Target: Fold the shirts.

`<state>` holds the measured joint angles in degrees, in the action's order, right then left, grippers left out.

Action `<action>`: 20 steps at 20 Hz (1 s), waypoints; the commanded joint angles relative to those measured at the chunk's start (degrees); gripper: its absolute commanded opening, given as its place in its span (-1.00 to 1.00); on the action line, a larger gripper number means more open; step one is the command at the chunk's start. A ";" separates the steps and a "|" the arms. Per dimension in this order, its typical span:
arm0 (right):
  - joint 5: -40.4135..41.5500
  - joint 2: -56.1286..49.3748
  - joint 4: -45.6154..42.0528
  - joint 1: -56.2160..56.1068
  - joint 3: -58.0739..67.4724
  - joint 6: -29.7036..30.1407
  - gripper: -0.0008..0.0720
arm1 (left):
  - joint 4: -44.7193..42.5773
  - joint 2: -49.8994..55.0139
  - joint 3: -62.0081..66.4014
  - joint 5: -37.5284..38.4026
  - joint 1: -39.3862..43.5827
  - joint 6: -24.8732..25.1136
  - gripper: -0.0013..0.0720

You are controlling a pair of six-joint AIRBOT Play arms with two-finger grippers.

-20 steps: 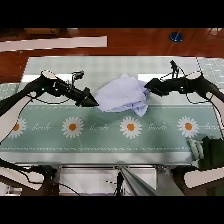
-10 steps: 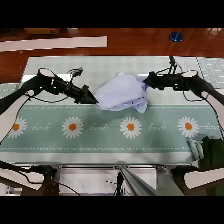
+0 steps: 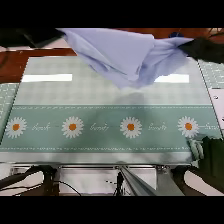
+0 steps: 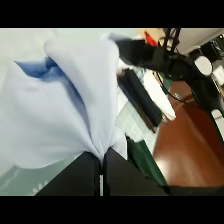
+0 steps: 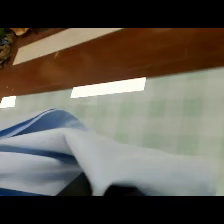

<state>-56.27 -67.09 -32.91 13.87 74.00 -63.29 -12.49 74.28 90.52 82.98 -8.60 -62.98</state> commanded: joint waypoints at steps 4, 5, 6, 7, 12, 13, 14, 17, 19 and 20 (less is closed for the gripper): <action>-8.09 18.25 -0.66 1.27 6.34 -6.99 -0.92 | 2.23 -15.98 3.34 -1.88 -2.34 -2.47 -0.90; -8.92 19.93 -0.66 1.25 7.61 -8.55 -0.92 | 2.21 -17.97 3.34 -1.90 -2.34 -3.02 -0.90; -10.51 21.42 -0.68 1.27 9.07 -10.10 -0.92 | 2.21 -19.96 3.34 -1.88 -2.34 -4.04 -0.90; -12.55 22.62 -0.68 1.27 10.40 -11.78 -0.92 | 2.19 -21.79 3.34 -1.75 -2.34 -5.03 -0.90; -28.17 26.91 -6.01 1.27 16.28 -21.00 -0.92 | -4.87 -30.08 3.34 3.28 -2.45 -14.67 -0.90; -32.11 27.34 -9.01 1.27 17.22 -22.80 -0.92 | -8.50 -31.41 3.32 5.53 -2.45 -17.68 -0.90; -36.68 27.69 -12.31 1.27 17.68 -24.37 -0.92 | -12.79 -32.61 3.32 8.52 -2.45 -21.03 -0.90; -48.63 26.69 -20.92 1.27 17.66 -26.10 -0.92 | -26.64 -34.60 3.26 15.91 -2.45 -25.90 -0.90; -49.62 24.57 -23.32 1.14 16.90 -26.05 -0.92 | -32.98 -34.49 2.14 17.55 -2.45 -26.25 -0.90; -49.70 23.10 -21.55 1.14 15.89 -26.05 -0.92 | -34.07 -34.45 0.35 17.16 -2.43 -26.23 -0.90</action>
<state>-99.81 -41.93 -50.96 15.09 90.63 -87.94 -36.40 40.69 92.71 96.66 -11.00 -86.24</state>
